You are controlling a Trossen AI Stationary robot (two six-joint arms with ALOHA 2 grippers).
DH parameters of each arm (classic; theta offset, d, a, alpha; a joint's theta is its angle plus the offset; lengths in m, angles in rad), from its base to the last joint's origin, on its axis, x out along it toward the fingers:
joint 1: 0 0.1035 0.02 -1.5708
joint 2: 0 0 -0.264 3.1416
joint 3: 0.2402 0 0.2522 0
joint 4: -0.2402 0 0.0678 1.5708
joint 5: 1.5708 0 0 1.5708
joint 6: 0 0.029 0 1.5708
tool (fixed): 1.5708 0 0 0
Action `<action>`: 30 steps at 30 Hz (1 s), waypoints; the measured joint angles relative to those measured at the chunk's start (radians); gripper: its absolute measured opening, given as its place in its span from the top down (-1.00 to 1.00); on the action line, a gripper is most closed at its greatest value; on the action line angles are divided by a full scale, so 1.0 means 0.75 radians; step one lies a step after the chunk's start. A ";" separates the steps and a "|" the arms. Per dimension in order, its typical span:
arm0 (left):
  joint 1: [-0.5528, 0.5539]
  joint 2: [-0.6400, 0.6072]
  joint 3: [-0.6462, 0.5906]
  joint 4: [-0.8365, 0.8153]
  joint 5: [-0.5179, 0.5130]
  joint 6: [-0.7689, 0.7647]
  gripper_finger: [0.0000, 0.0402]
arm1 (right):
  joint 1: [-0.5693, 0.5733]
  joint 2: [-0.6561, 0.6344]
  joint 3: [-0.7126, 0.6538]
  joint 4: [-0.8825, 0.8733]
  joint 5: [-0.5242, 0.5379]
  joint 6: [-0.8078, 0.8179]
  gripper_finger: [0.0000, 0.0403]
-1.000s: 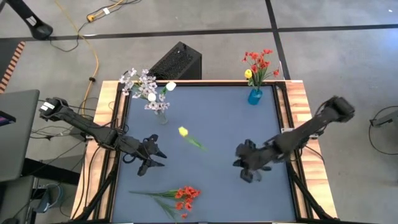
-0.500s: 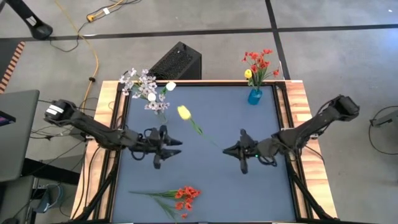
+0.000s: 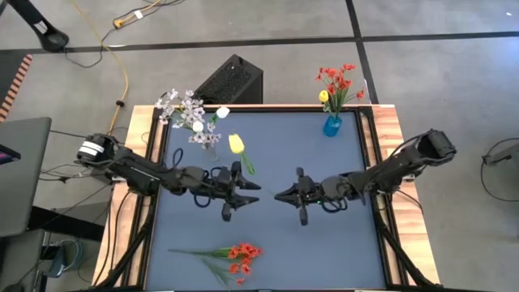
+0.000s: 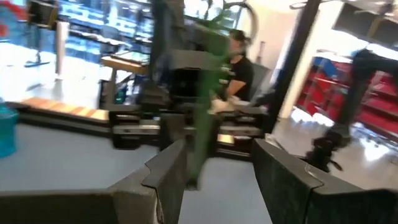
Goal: Sort flowers into vase by color
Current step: Put the yellow tulip flower into the blue vase
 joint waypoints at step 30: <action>0.049 -0.002 -0.002 0.095 -0.118 0.030 0.16 | -0.105 0.108 0.001 0.176 -0.025 -0.018 0.90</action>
